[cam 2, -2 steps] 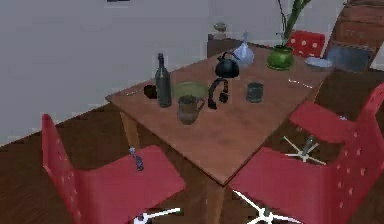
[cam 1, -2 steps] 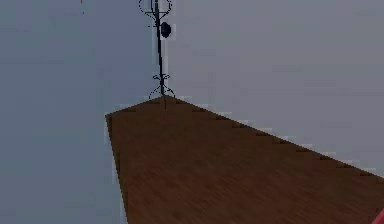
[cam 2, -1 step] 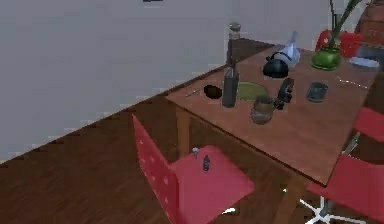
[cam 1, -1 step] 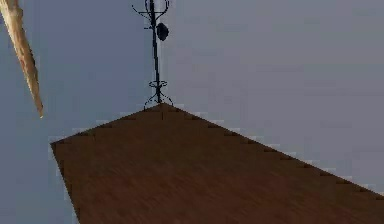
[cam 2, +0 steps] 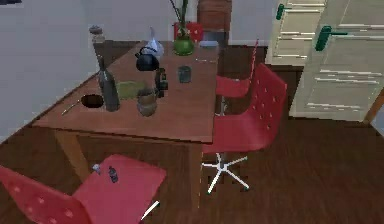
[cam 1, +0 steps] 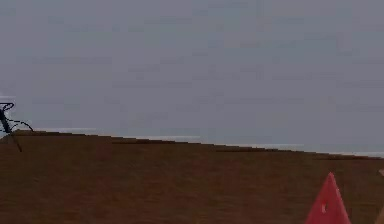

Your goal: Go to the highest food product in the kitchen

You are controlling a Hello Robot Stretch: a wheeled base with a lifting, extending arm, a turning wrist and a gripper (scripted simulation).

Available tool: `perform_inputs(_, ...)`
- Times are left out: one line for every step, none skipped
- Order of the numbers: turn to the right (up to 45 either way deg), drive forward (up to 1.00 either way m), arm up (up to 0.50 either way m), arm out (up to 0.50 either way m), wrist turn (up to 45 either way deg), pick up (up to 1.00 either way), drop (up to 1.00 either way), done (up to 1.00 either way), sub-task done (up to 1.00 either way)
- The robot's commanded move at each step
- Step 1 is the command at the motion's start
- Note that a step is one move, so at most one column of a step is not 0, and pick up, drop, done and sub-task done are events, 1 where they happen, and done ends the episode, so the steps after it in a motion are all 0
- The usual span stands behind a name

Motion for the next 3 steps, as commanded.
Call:
perform_inputs(0.0, 0.95, 0.0, 0.0, 0.0, 0.0, 0.0, 0.0, 0.0)
perform_inputs(45.0, 0.0, 0.0, 0.0, 0.0, 0.0, 0.0, 0.0, 0.0)
perform_inputs(12.0, 0.0, 0.0, 0.0, 0.0, 0.0, 0.0, 0.0, 0.0)
